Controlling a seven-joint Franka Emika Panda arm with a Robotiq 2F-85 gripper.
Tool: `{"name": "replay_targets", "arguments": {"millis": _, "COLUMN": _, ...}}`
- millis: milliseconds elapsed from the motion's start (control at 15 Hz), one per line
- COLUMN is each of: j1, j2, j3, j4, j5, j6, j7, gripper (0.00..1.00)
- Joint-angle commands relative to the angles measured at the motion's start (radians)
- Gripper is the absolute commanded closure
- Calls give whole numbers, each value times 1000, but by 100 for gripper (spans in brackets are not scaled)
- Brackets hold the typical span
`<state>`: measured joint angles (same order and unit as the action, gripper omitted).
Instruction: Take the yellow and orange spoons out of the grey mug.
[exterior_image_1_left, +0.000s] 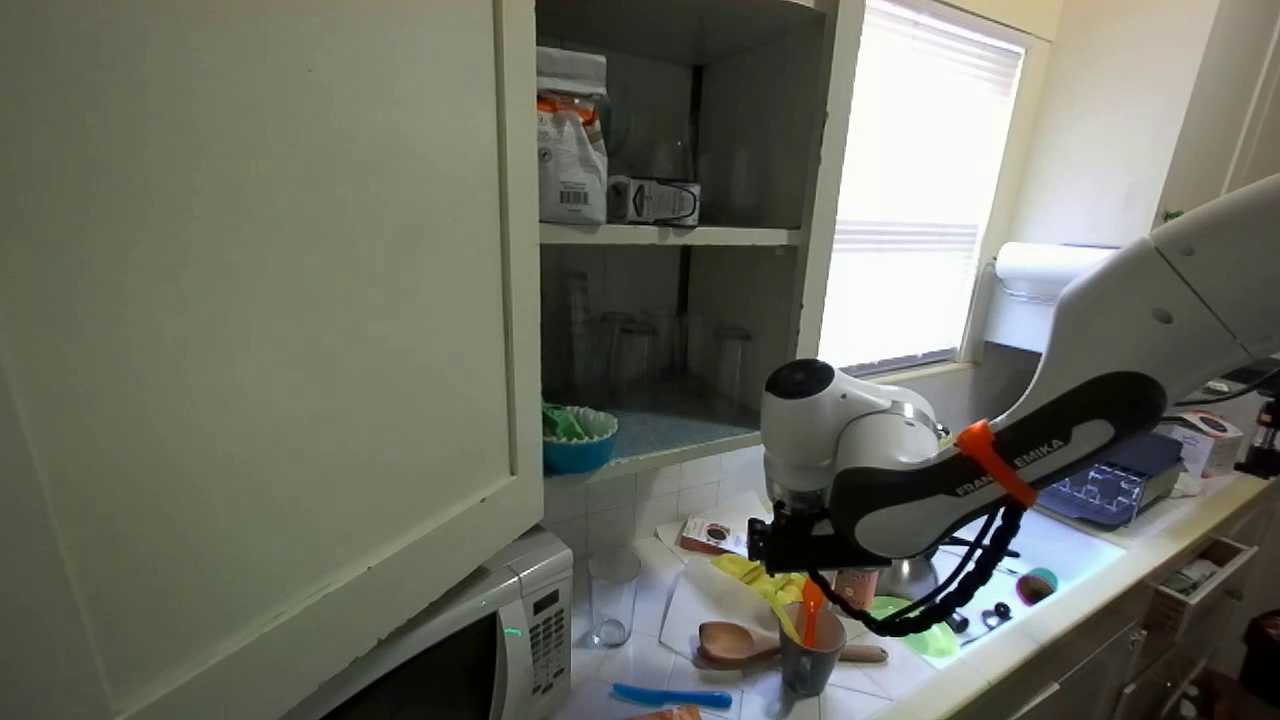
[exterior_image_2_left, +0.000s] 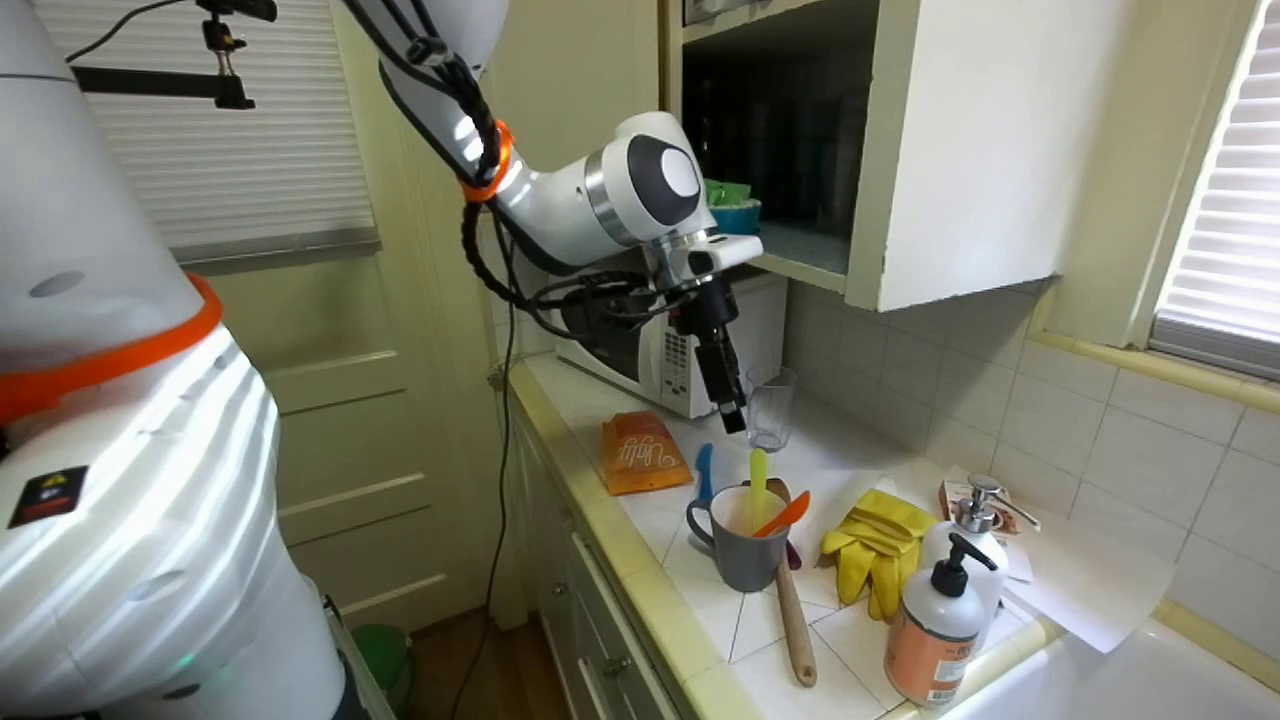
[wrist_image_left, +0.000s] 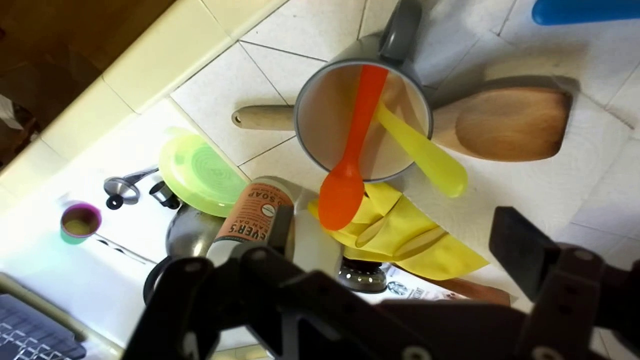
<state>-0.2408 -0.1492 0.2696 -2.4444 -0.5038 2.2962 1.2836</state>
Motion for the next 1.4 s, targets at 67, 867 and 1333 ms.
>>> {"name": "replay_targets", "arguments": {"millis": 67, "j1": 80, "j2": 22, "j3": -79, "j4": 16, "j5": -13, "j6": -7, "j7": 14, "gripper": 0}}
{"name": "replay_targets", "arguments": {"millis": 867, "j1": 135, "j2": 133, "j3": -156, "j4": 113, "j5": -8, "j6": -37, "j7": 40, "gripper": 0}}
{"name": "replay_targets", "arguments": {"millis": 1333, "j1": 194, "j2": 233, "j3": -212, "j4": 159, "j5": 3, "j6": 5, "j7": 39, "gripper": 37}}
